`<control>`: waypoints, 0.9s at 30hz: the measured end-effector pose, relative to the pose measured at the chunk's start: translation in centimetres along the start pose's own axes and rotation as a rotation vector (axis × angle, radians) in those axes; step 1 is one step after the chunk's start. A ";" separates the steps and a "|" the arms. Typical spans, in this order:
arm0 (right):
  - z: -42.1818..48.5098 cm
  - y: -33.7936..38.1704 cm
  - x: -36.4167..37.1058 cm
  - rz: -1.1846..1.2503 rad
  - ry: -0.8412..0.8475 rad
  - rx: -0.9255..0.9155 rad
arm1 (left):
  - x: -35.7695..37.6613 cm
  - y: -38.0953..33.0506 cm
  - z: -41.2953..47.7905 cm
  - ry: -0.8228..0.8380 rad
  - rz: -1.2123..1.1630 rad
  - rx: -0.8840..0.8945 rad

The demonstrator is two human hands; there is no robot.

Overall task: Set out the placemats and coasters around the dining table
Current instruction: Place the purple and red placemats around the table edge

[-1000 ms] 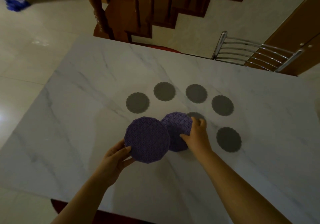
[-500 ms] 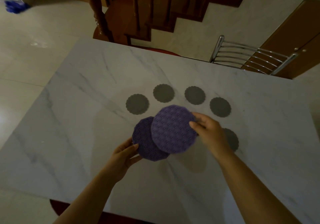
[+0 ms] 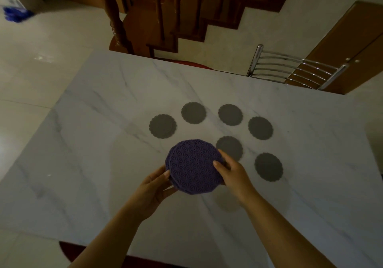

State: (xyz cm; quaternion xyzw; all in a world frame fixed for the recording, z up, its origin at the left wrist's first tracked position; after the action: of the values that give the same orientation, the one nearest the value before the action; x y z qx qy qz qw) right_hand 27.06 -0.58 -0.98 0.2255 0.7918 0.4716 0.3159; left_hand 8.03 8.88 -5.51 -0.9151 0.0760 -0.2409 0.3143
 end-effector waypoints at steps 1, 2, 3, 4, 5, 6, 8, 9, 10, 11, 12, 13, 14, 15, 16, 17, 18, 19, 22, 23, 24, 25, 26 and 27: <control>-0.2 -0.1 -0.1 -0.023 -0.021 -0.011 | 0.2 0.0 -0.2 0.004 0.015 0.000; -0.4 -0.3 -0.1 -0.045 -0.041 -0.014 | 0.3 -0.1 -0.3 0.005 0.031 -0.002; -0.5 -0.4 -0.2 -0.069 -0.057 -0.016 | 0.4 -0.1 -0.4 0.002 0.042 -0.009; -0.7 -0.6 -0.2 -0.097 -0.068 -0.023 | 0.5 0.0 -0.5 -0.004 0.052 -0.018; -0.8 -0.6 -0.2 -0.125 -0.074 -0.038 | 0.6 0.1 -0.5 -0.009 0.058 -0.025; -1.0 -0.4 -0.2 -0.142 -0.075 -0.059 | 0.6 0.2 -0.6 -0.010 0.062 -0.027; -1.3 -0.1 -0.1 -0.173 -0.079 -0.097 | 0.8 0.4 -0.8 -0.010 0.069 -0.028; -1.4 0.1 -0.1 -0.196 -0.084 -0.111 | 0.9 0.6 -0.8 -0.008 0.079 -0.027; -1.5 0.2 -0.1 -0.218 -0.088 -0.124 | 1.0 0.7 -0.8 -0.003 0.094 -0.021; -1.6 0.3 -0.2 -0.239 -0.091 -0.135 | 1.1 0.8 -0.9 0.004 0.110 -0.012; -1.8 0.4 -0.3 -0.256 -0.094 -0.145 | 1.2 0.8 -1.0 0.010 0.122 -0.003; -1.9 0.5 -0.5 -0.266 -0.098 -0.149 | 1.4 0.8 -1.0 0.017 0.128 0.005; -2.1 0.5 -0.7 -0.266 -0.104 -0.145 | 1.5 0.9 -1.0 0.025 0.132 0.011; -2.3 0.5 -1.1 -0.256 -0.112 -0.133 | 1.6 1.0 -1.1 0.036 0.135 0.013; -2.6 0.4 -1.6 -0.238 -0.125 -0.114 | 1.9 1.1 -1.1 0.049 0.137 0.011; -2.9 0.3 -2.2 -0.213 -0.144 -0.093 | 2.1 1.3 -1.1 0.063 0.142 0.006; -3.3 0.0 -2.9 -0.192 -0.170 -0.073 | 2.5 1.6 -1.1 0.077 0.150 0.000; -3.7 -0.3 -3.7 -0.178 -0.200 -0.056 | 2.9 1.8 -1.2 0.090 0.161 -0.005; -5.2 -1.0 -6.0 -0.159 -0.280 -0.042 | 4.6 2.7 -1.6 0.130 0.205 -0.011; -5.6 -1.2 -6.8 -0.150 -0.301 -0.041 | 5.2 3.0 -1.7 0.137 0.218 -0.013; -6.1 -1.4 -7.5 -0.135 -0.320 -0.039 | 5.8 3.3 -2.0 0.145 0.228 -0.018; -6.6 -1.5 -8.3 -0.118 -0.340 -0.038 | 6.5 3.6 -2.2 0.154 0.236 -0.022; -6.9 -1.6 -9.1 -0.101 -0.357 -0.035 | 7.2 3.9 -2.4 0.163 0.244 -0.024; -7.3 -1.7 -9.9 -0.090 -0.372 -0.032 | 8.0 4.2 -2.6 0.172 0.255 -0.024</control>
State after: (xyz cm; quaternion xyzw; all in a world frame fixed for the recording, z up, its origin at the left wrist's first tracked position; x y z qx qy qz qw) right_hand 28.68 -12.26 2.91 0.2682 0.7215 0.4198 0.4809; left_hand 13.74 1.80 -3.16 -0.8777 0.2211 -0.2755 0.3237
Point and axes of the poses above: each hand's wrist, its own z-axis towards the middle knuckle, its own x-axis out of the palm, y = z × x, the point moved 8 cm from there along z, towards the middle knuckle, and after that the axes turned 15 degrees about -y, right-handed, at the moved point
